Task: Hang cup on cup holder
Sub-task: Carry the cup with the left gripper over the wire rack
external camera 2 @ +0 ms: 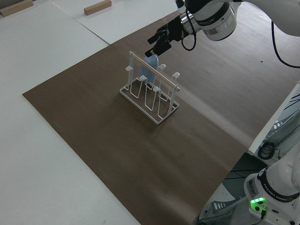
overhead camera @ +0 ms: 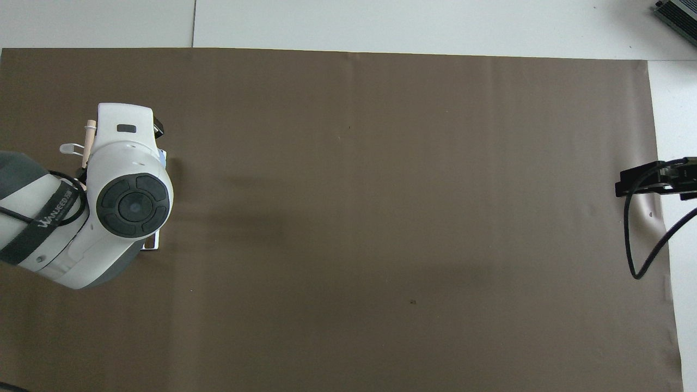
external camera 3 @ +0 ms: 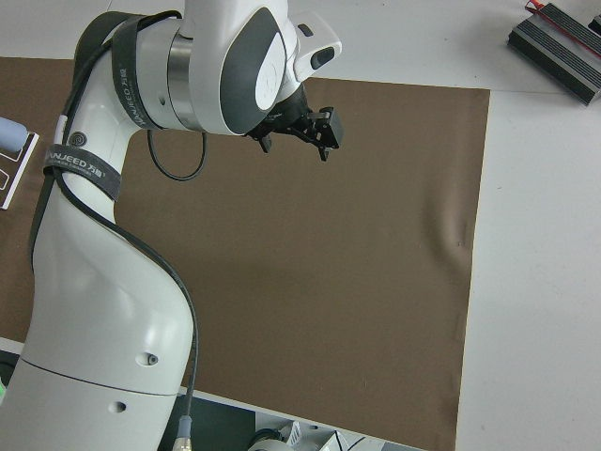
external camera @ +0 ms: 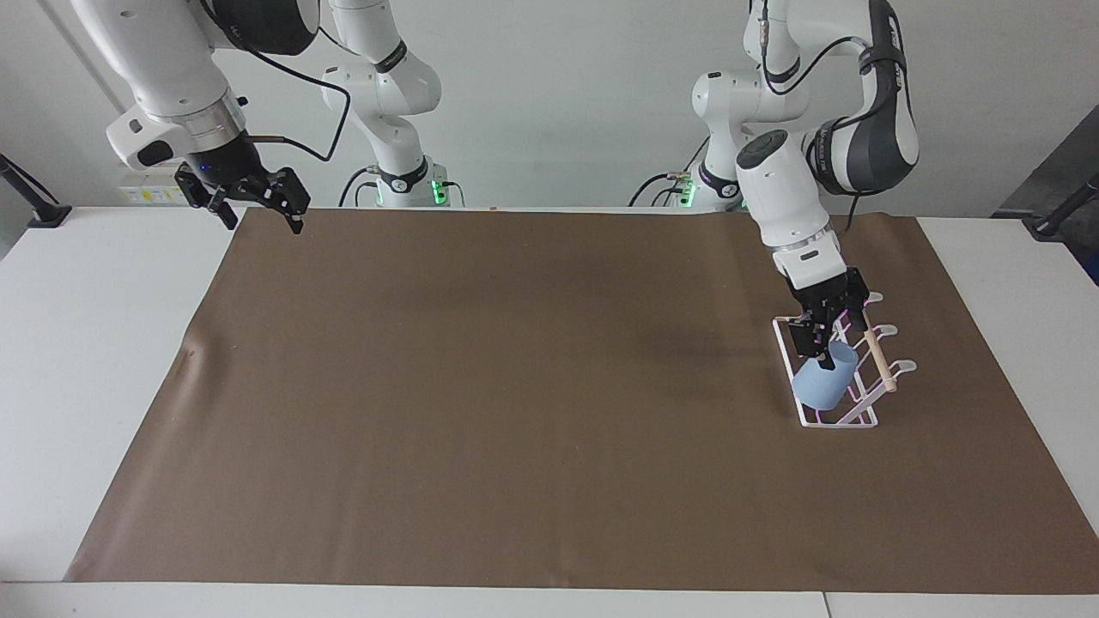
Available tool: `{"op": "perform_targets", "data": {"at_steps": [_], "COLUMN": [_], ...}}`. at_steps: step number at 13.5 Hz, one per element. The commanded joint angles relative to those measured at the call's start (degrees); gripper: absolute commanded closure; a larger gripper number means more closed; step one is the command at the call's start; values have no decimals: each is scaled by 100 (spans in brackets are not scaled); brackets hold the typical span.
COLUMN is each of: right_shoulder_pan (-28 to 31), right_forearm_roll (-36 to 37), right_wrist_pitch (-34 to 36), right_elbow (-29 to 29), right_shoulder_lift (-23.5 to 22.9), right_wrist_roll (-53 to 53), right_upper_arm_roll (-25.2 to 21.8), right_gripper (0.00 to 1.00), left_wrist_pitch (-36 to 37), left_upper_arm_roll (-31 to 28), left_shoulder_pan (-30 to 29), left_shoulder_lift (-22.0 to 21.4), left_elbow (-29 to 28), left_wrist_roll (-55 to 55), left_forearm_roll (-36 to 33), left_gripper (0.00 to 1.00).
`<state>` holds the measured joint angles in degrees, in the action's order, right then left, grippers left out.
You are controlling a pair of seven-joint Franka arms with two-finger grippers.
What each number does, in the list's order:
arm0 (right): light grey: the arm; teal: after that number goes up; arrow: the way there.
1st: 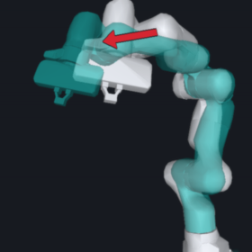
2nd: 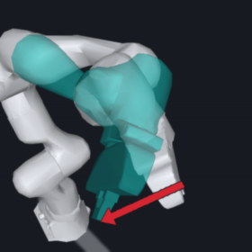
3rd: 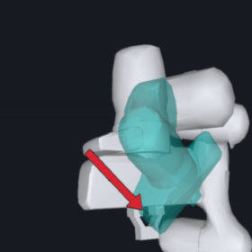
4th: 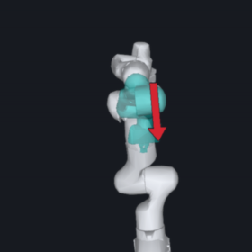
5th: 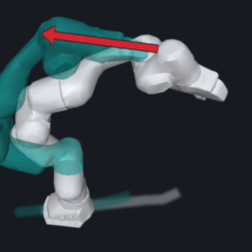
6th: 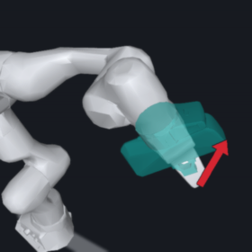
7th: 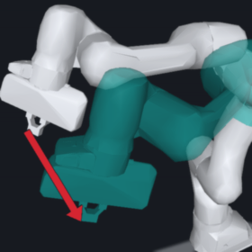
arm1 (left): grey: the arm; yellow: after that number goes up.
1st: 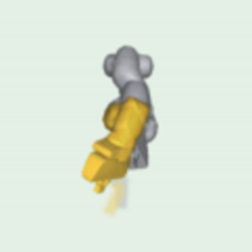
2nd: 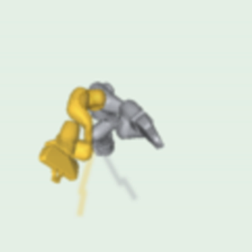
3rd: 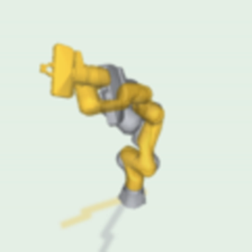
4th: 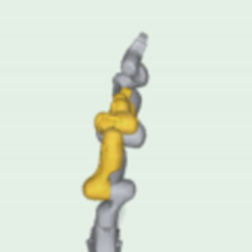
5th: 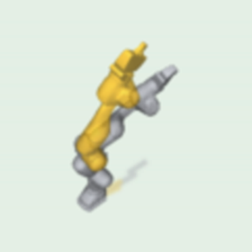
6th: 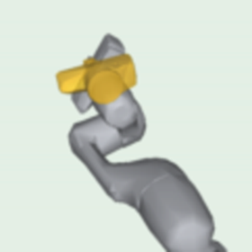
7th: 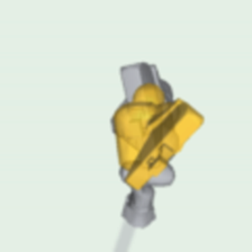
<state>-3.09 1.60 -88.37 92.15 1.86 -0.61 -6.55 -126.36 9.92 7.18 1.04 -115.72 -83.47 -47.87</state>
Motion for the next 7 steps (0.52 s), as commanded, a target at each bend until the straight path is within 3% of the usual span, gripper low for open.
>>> {"op": "perform_targets", "data": {"at_steps": [1,5,7], "right_shoulder_pan": [46,37,37], "right_forearm_roll": [77,77,77], "right_wrist_pitch": [-172,-207,-224], "right_elbow": [242,251,251], "right_shoulder_lift": [192,192,192], "right_wrist_roll": [8,8,17], "right_upper_arm_roll": [31,31,31], "right_gripper": [0,0,0], "left_wrist_pitch": [873,1332,1638], "left_upper_arm_roll": [-34,-130,-130], "left_shoulder_pan": [248,117,64], "left_shoulder_lift": [28,-252,-349], "left_elbow": [619,1016,1156], "left_wrist_roll": [540,2058,2632], "left_forearm_roll": [864,2375,2642], "left_gripper": [0,0,0]}}
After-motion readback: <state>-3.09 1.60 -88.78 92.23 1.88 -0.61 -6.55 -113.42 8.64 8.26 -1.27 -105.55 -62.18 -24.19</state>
